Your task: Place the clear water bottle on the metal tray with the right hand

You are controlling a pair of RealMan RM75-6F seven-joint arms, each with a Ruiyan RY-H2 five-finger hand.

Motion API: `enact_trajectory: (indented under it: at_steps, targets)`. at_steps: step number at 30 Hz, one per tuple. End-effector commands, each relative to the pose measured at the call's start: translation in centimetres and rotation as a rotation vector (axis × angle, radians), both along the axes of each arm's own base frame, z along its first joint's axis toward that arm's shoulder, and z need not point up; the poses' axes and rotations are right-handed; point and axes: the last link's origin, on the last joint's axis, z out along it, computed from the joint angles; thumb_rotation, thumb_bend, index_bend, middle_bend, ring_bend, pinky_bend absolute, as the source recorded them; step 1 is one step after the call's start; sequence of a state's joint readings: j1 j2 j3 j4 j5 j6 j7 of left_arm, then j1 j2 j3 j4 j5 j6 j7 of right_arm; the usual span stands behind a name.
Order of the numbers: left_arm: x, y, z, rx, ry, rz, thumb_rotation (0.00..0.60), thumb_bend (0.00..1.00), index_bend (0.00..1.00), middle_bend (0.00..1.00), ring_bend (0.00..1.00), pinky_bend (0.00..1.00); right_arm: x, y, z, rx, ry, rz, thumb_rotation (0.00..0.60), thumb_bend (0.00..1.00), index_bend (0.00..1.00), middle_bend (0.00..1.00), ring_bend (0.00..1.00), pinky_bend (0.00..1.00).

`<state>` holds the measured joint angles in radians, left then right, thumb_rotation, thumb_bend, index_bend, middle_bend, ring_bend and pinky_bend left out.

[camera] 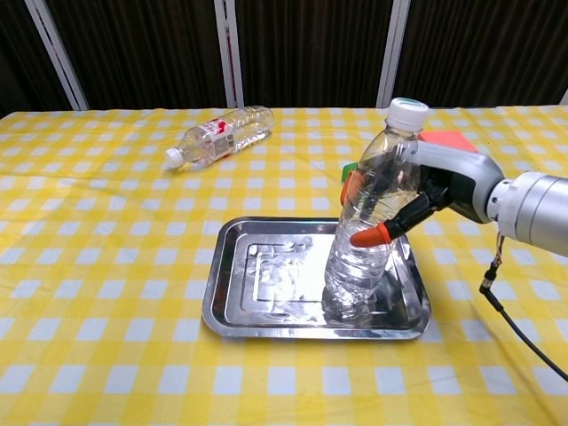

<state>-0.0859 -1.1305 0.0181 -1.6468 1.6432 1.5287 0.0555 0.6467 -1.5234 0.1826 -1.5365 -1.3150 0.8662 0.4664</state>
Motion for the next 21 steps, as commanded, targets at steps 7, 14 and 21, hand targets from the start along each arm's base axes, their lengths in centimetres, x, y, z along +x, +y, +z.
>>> enact_trajectory:
  at_steps: [7, 14, 21]
  targets:
    - [0.0, 0.0, 0.0, 0.002, 0.000, 0.000, 0.600, 0.19, 0.22, 0.00, 0.00, 0.00, -0.7, 0.5, -0.4, 0.061, 0.048, 0.026, 0.600, 0.22, 0.56, 0.47, 0.30, 0.00]
    - [0.1, 0.0, -0.1, -0.002, 0.001, -0.002, 0.600, 0.19, 0.22, 0.00, 0.00, 0.00, -0.4, 1.3, -0.4, 0.134, 0.074, 0.062, 0.600, 0.21, 0.28, 0.29, 0.23, 0.00]
    - [0.1, -0.1, 0.0, 0.000, -0.004, -0.004, 0.600, 0.19, 0.22, 0.00, 0.00, 0.00, 0.1, 1.6, -0.4, 0.158, 0.062, 0.056, 0.600, 0.20, 0.18, 0.22, 0.22, 0.00]
